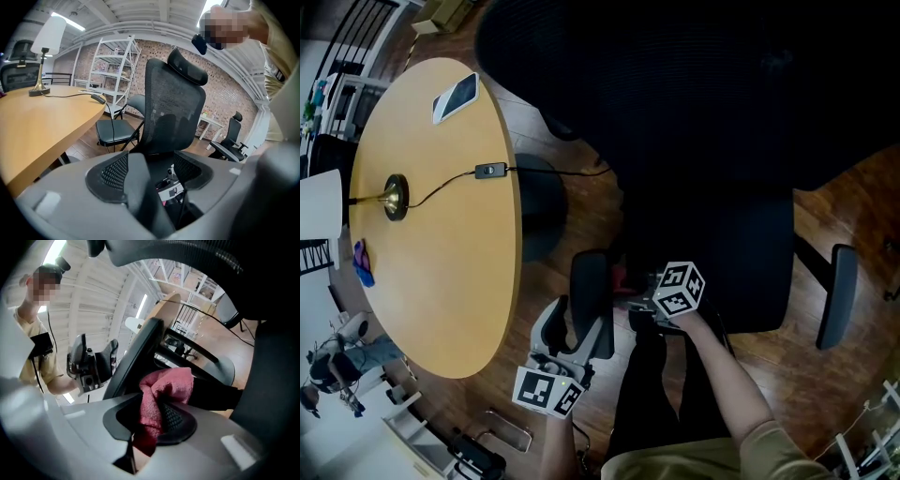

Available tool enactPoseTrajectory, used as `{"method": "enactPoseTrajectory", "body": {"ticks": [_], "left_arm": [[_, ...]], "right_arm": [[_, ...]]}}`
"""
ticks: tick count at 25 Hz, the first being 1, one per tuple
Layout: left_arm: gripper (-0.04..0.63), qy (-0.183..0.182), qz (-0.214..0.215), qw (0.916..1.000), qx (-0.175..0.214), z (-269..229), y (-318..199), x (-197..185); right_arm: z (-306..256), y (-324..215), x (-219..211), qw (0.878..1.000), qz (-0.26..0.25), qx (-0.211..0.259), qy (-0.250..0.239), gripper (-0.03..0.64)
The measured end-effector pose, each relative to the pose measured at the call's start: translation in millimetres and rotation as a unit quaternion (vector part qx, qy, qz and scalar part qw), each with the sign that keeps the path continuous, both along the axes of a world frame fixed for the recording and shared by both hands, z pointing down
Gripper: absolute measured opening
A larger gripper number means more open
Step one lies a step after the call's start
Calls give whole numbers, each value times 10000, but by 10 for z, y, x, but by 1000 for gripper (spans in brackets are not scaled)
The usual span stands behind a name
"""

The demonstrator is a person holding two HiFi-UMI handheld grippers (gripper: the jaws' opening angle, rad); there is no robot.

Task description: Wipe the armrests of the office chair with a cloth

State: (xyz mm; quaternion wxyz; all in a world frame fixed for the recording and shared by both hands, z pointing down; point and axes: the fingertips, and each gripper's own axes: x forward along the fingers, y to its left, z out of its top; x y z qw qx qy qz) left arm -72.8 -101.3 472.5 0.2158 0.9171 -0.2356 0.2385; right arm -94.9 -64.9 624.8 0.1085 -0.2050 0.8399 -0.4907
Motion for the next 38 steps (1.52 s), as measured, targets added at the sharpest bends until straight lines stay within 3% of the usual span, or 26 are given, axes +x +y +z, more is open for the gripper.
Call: {"method": "enactPoseTrajectory", "body": {"ticks": [4,6,10,13,16,21,26,32,35,38], "left_arm": [[285,-22,-24,10000,-7,31,-7,-16],[284,-43,-47,10000,-29,59,-10,-32],[284,-66,-87,9999,-43,102,-17,-78],[285,-54,-190,9998,-72,148,-21,-149],[285,-8,-310,9994,-123,181,-6,-230],[285,204,-580,9981,-36,94,-42,-378],[284,480,-1060,9932,67,-44,-73,-646],[284,898,-1660,9820,107,-132,-6,-956],[284,966,-1865,9776,112,-117,61,-1184],[284,1069,-2168,9703,114,-109,136,-1381]], "right_arm": [[255,66,-125,9959,-544,-58,716,42],[492,35,-125,9918,-582,-325,1094,48],[1148,-146,117,9723,153,-1664,1632,47],[1378,-214,171,9547,261,-2235,1946,44],[1421,-251,177,9496,245,-2384,2022,52],[1394,-225,157,9518,184,-2397,1906,52],[967,-210,459,9599,783,-1977,1825,54],[-180,-436,1335,9535,781,-656,2835,54],[-759,-636,1295,9460,334,72,3225,55],[-1166,-834,960,9288,-588,816,3567,57]]}}
